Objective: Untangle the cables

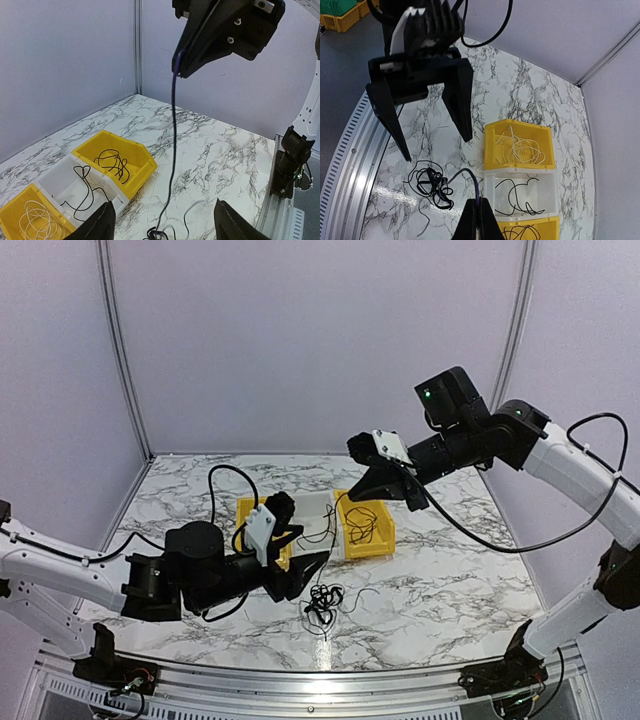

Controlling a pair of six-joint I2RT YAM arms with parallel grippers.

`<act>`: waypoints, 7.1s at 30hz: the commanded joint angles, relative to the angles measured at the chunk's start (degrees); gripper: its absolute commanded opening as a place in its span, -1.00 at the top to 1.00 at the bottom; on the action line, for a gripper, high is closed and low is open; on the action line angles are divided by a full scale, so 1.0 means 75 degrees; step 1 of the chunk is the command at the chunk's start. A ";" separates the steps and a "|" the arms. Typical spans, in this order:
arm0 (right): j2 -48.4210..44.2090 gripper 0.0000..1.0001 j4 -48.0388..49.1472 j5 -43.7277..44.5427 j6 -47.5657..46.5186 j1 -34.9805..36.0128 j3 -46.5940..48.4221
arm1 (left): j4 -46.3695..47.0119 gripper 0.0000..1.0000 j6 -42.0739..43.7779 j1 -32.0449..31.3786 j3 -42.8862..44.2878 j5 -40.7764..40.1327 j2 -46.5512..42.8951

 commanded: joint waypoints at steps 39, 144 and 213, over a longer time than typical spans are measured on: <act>0.0946 1.00 0.0599 -0.2983 0.2266 -0.2395 0.4197 | 0.3011 -0.22 -0.0678 0.0027 -0.1109 -0.1278 0.1969; 0.2277 1.00 0.3365 -0.1278 0.1809 -0.3575 -0.0770 | 0.1322 0.04 -0.2600 0.0525 -0.1433 -0.0969 0.1870; 0.1059 0.35 0.3272 0.0795 0.1745 -0.1988 -0.3294 | -0.0233 -0.01 -0.3407 0.0774 -0.1537 -0.0643 0.1724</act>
